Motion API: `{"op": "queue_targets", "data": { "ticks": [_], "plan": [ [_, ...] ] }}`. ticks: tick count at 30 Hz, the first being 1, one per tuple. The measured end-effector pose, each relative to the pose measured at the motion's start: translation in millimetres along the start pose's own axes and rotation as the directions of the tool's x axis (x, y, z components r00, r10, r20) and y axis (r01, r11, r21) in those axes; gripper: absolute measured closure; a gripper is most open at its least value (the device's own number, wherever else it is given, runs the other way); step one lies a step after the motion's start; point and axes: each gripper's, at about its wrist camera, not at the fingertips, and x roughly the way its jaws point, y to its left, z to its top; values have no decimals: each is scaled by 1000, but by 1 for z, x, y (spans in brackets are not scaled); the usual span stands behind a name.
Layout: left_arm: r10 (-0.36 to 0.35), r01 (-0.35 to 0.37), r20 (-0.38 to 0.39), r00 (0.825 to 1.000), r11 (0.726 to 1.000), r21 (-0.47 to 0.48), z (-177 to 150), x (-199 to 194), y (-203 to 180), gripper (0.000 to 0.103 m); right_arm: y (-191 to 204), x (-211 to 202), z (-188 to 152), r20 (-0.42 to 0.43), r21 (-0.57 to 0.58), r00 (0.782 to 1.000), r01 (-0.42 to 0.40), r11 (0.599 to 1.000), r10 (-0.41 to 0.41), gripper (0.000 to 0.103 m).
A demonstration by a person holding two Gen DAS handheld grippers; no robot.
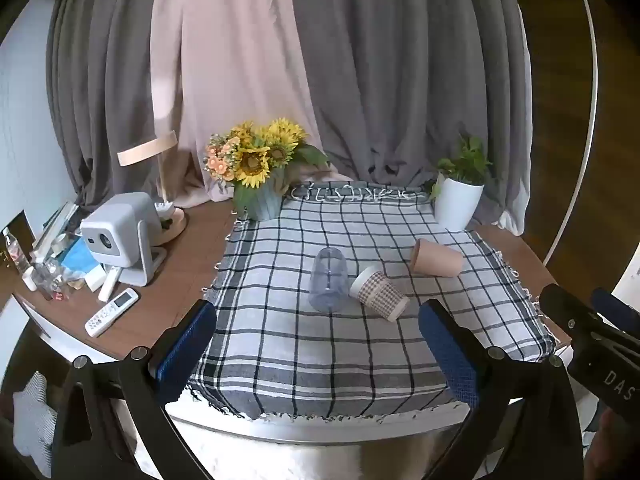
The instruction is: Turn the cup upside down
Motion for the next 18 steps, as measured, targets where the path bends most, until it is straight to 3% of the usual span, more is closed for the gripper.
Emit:
{"op": "queue_targets", "data": {
  "ticks": [18],
  "plan": [
    [-17, 18, 9, 1000, 1000, -18, 3, -4, -2, 0, 4, -7, -3, -4, 12, 1000, -3, 1000, 3, 15]
  ]
}}
